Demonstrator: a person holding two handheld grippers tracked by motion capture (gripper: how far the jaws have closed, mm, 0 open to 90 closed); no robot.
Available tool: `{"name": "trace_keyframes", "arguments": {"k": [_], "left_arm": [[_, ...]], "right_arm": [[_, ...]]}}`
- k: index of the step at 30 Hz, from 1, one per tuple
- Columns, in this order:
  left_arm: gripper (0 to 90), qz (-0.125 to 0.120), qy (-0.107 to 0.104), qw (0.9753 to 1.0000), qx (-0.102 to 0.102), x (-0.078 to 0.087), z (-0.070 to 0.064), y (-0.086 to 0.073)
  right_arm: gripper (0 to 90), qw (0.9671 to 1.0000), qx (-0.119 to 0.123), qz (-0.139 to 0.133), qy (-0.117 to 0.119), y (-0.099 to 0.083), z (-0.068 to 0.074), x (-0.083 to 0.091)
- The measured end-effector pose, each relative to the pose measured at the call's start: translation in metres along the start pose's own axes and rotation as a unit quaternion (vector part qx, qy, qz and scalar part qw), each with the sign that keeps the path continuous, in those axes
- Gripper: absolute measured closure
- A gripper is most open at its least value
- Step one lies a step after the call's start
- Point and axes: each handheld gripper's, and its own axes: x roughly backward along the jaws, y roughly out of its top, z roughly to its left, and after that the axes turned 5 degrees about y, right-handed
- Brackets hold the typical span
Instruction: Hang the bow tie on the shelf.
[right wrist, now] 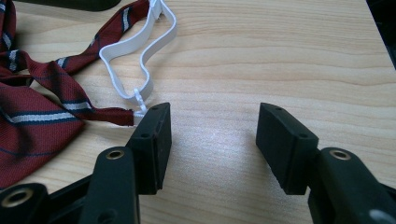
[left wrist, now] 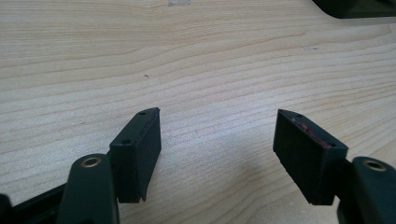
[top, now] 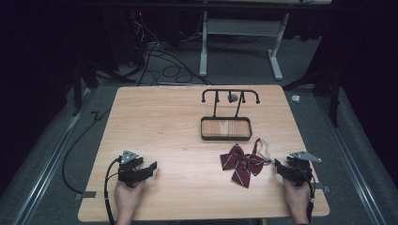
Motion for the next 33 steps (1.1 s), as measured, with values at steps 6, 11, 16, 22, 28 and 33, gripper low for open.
{"name": "trace_keyframes", "arguments": {"k": [6,11,16,22,28,33], "left_arm": [[32.6,0.001,0.003,1.0,-0.004,-0.0002,-0.0008,0.0001],[32.3,0.001,0.003,1.0,-0.005,-0.0003,-0.0011,0.0001],[31.6,0.003,0.003,1.0,-0.008,-0.0002,-0.0011,0.0002],[31.7,0.002,0.0,1.0,-0.006,-0.0001,-0.0005,0.0002],[31.5,0.002,-0.001,1.0,-0.003,0.0,-0.0001,0.0001],[31.3,0.002,-0.003,1.0,-0.002,0.0,0.0001,0.0001]], "right_arm": [[46.6,1.0,-0.001,0.0,-0.001,0.0,0.0003,0.0],[47.9,1.0,-0.001,0.0,0.002,0.0,0.0009,0.0001],[54.5,0.9999,0.009,-0.003,0.011,-0.0002,0.0015,0.0001],[60.6,0.9996,0.018,-0.003,0.021,0.0007,0.0019,-0.0005],[61.7,0.9996,0.02,-0.002,0.022,0.0013,0.0016,-0.0008],[66.8,0.999,0.028,-0.015,0.033,0.0036,0.0054,0.0032]]}}
